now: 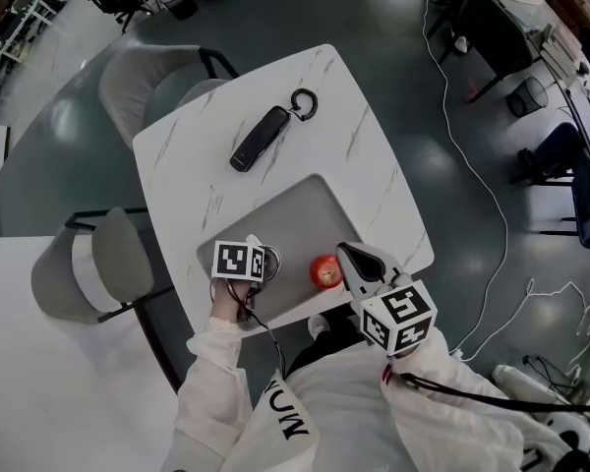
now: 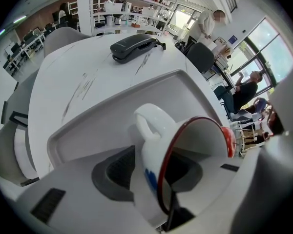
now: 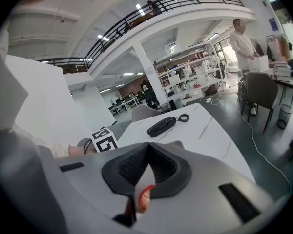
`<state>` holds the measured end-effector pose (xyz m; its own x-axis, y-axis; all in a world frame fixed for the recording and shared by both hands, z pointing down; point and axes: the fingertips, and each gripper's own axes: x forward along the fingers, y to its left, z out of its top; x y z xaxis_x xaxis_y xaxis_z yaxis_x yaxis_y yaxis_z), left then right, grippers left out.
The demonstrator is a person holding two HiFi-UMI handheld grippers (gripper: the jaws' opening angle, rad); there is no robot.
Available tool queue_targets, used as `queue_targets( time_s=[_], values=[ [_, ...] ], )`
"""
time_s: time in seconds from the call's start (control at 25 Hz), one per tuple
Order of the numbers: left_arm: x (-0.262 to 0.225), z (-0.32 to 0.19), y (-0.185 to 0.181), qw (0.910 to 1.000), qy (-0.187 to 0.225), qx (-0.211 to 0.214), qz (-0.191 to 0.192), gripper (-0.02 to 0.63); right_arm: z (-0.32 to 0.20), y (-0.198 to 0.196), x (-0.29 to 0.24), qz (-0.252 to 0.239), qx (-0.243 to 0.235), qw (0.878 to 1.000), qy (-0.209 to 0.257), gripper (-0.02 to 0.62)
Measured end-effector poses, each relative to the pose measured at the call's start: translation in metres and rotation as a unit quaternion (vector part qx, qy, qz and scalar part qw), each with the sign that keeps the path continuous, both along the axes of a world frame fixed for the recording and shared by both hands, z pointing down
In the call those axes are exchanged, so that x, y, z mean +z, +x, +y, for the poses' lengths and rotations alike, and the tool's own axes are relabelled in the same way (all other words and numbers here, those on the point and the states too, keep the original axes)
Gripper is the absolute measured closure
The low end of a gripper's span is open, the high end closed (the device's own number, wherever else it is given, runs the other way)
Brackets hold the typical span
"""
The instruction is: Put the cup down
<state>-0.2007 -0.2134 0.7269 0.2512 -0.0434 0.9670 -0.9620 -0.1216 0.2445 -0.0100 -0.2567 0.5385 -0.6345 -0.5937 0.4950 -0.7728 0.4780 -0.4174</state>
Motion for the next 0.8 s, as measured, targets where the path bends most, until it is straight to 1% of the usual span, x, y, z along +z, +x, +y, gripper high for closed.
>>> queue_targets(
  time_s=[0.08, 0.2, 0.36, 0.68, 0.8],
  values=[
    [-0.001, 0.002, 0.003, 1.0, 0.001, 0.005, 0.003, 0.451, 0.001, 0.0, 0.0, 0.0, 0.0, 1.0, 0.0, 0.591],
    [-0.005, 0.001, 0.005, 0.9999, 0.008, 0.007, 0.003, 0.436, 0.003, 0.001, -0.002, 0.001, 0.001, 1.0, 0.002, 0.591],
    [-0.017, -0.004, 0.003, 0.9996, 0.026, 0.001, 0.01, 0.436, 0.007, -0.001, -0.004, 0.0, 0.0, 1.0, 0.005, 0.591],
    [-0.041, -0.005, -0.003, 0.9983, 0.058, -0.003, 0.005, 0.437, 0.023, -0.005, -0.01, -0.001, -0.004, 1.0, 0.014, 0.591],
    [-0.051, -0.002, -0.004, 0.9973, 0.071, -0.014, 0.007, 0.437, 0.03, -0.006, -0.015, -0.002, -0.005, 1.0, 0.019, 0.591]
  ],
)
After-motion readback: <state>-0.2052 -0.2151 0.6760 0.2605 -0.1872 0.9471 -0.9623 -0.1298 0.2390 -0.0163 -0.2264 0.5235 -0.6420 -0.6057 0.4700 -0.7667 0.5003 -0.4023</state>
